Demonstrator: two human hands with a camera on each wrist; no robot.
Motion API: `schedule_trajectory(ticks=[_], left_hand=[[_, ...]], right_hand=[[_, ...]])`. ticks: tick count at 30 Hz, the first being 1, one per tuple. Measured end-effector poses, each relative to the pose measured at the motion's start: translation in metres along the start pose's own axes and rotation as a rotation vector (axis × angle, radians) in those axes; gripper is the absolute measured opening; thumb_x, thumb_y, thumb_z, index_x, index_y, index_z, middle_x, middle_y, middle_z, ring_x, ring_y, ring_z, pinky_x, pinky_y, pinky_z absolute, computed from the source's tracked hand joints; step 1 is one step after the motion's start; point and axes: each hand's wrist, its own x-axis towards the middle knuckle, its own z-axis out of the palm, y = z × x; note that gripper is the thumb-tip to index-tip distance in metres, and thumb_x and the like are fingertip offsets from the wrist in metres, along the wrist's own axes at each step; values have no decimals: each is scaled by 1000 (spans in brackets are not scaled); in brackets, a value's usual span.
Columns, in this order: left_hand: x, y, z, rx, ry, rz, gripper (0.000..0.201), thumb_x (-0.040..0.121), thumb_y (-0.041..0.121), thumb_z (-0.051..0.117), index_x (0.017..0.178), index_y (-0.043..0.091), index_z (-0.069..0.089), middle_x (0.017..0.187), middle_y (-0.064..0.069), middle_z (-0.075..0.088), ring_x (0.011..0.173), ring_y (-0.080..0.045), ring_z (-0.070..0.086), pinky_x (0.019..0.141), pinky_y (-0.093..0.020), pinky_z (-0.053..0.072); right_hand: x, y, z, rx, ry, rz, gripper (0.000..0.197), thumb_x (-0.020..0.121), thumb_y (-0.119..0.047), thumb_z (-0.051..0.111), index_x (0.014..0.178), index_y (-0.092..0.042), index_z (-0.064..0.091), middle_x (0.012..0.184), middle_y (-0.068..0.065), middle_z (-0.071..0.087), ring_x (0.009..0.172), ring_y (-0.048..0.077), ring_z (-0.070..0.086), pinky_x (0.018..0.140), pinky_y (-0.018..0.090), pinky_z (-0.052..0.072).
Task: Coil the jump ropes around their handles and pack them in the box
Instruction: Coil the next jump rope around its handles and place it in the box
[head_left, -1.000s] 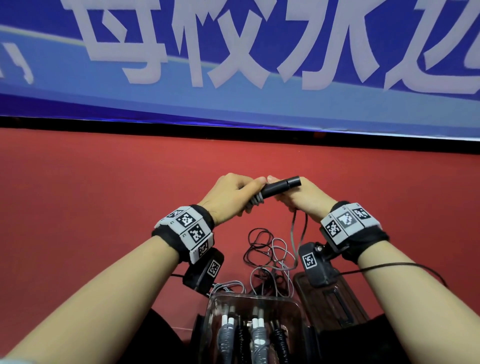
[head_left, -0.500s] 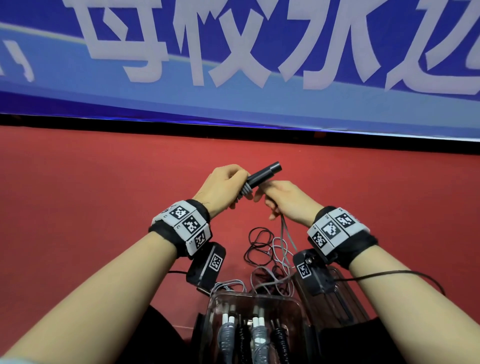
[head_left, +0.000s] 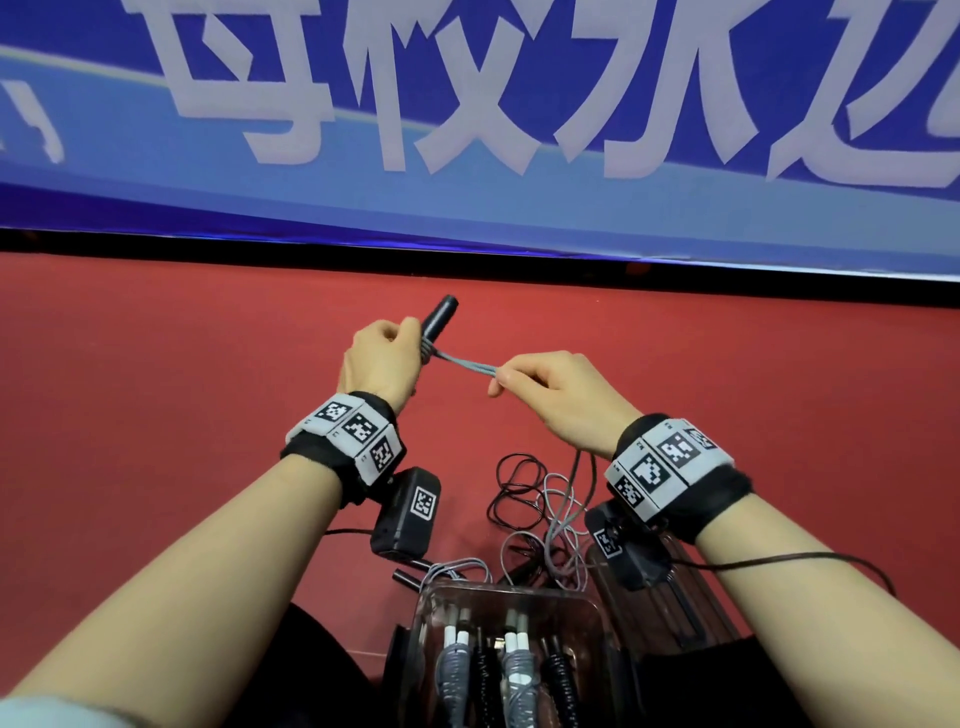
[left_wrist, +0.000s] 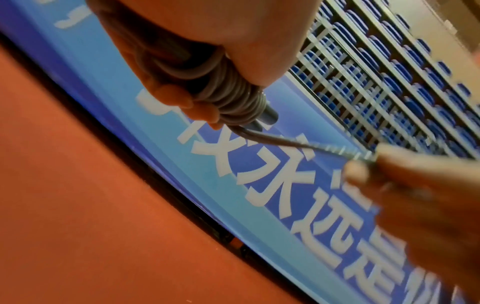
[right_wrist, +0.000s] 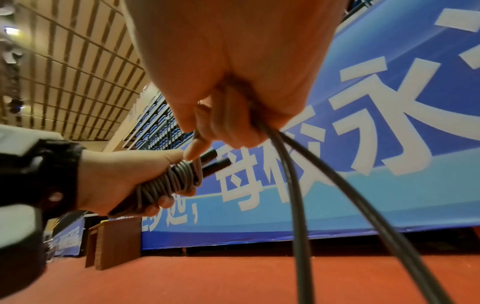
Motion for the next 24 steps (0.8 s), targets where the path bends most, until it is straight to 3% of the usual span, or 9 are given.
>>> schedule_trajectory(ticks=[4,8,12,13,15,17,19,22,24], left_hand=[[-8,0,7,445,-22,210,27,85,47,49,86,23,61,76,-5,65,74,-31,55,66,-32,38],[-13,3,10,602,-84,434,31,89,50,49,85,24,65,77,0,66,75,-29,59,63,-31,38],[-15,3,12,679,-248,596,39,93,56,44,67,27,52,72,0,64,70,-27,56,59,-32,36],[-16,3,12,684,-288,616,42,95,55,42,67,25,51,71,0,64,70,-27,56,59,-32,37],[-19,2,14,670,-357,639,42,96,49,38,72,20,57,71,-1,64,71,-27,57,62,-33,42],[-21,3,16,653,-379,649,38,96,44,38,74,18,57,71,-2,64,71,-28,57,63,-34,42],[-22,5,16,642,-344,615,35,94,41,38,73,18,56,72,-3,64,73,-30,57,61,-34,39],[-18,5,13,518,-249,374,39,86,45,39,76,15,62,73,-7,66,73,-33,60,65,-33,44],[-15,7,12,306,-247,173,45,78,48,39,70,12,64,65,-7,67,60,-29,62,64,-31,49]], right_hand=[[-1,-9,0,-61,80,-88,28,97,-33,51,79,-26,71,46,-7,36,44,9,32,49,24,26],[2,-8,-2,-59,150,-81,30,96,-32,53,73,-24,71,44,-7,36,43,10,33,50,22,26],[6,-5,-2,-34,146,-67,35,97,-37,50,72,-23,69,64,-2,66,62,15,58,67,34,47],[6,-3,-4,-27,156,-54,35,97,-37,50,71,-23,69,62,-3,64,59,13,56,66,33,46],[6,-2,-8,-2,172,-17,36,98,-35,51,70,-23,69,45,-8,46,45,8,39,54,26,34],[5,-2,-13,35,185,20,36,98,-34,52,69,-22,68,41,-9,33,42,9,29,49,24,26],[5,-2,-16,67,201,32,36,97,-33,53,67,-21,67,43,-9,32,43,8,27,50,25,25],[4,-7,-19,113,211,14,35,96,-29,56,64,-18,67,47,-6,35,45,8,27,50,25,25],[3,-11,-22,128,215,-23,34,94,-25,58,62,-16,66,49,4,36,47,11,28,50,26,25]])
